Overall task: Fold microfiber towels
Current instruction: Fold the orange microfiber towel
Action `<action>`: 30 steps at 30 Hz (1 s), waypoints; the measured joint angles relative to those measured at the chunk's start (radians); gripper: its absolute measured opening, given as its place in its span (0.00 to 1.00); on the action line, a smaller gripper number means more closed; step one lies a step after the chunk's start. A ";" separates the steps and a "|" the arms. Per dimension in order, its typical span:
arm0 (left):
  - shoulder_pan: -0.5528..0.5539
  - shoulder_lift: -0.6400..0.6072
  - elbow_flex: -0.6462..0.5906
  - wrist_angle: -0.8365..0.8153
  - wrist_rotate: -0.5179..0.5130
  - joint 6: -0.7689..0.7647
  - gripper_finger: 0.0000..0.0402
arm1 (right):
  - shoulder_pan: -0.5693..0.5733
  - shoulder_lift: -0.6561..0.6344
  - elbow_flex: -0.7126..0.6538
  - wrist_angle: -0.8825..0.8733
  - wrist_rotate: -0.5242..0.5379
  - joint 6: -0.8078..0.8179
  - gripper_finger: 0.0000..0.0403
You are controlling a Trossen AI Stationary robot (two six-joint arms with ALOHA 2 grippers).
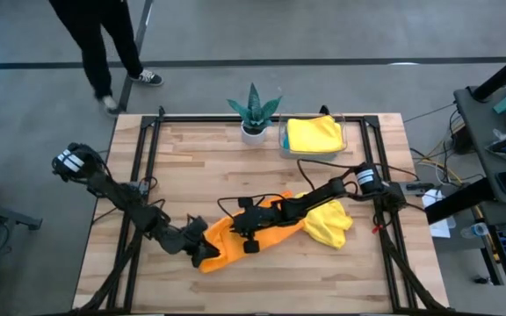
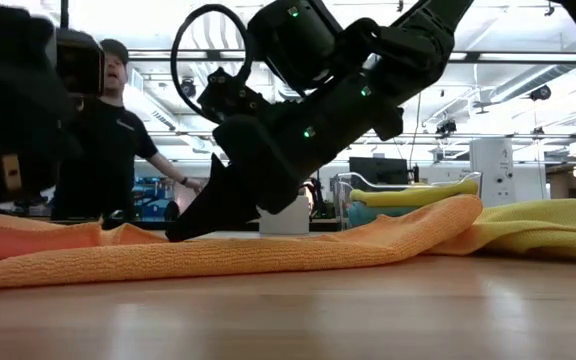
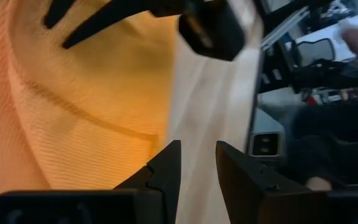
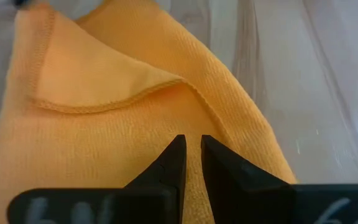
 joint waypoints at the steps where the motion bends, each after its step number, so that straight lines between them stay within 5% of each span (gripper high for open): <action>1: 0.000 -0.016 -0.002 -0.002 0.003 0.005 0.21 | 0.000 0.000 0.000 -0.002 0.000 0.000 0.11; 7: -0.001 -0.137 0.000 -0.210 0.016 -0.024 0.21 | 0.000 0.000 -0.001 -0.010 0.000 -0.017 0.11; 14: -0.001 -0.241 -0.008 -0.581 0.155 -0.316 0.21 | 0.000 0.000 -0.002 -0.028 0.000 -0.010 0.11; 22: -0.001 -0.261 -0.022 -0.576 0.217 -0.398 0.23 | 0.000 0.000 -0.002 -0.030 0.001 -0.008 0.11; 30: -0.001 -0.258 -0.046 -0.568 0.223 -0.421 0.44 | 0.000 0.000 -0.002 -0.031 0.001 -0.006 0.11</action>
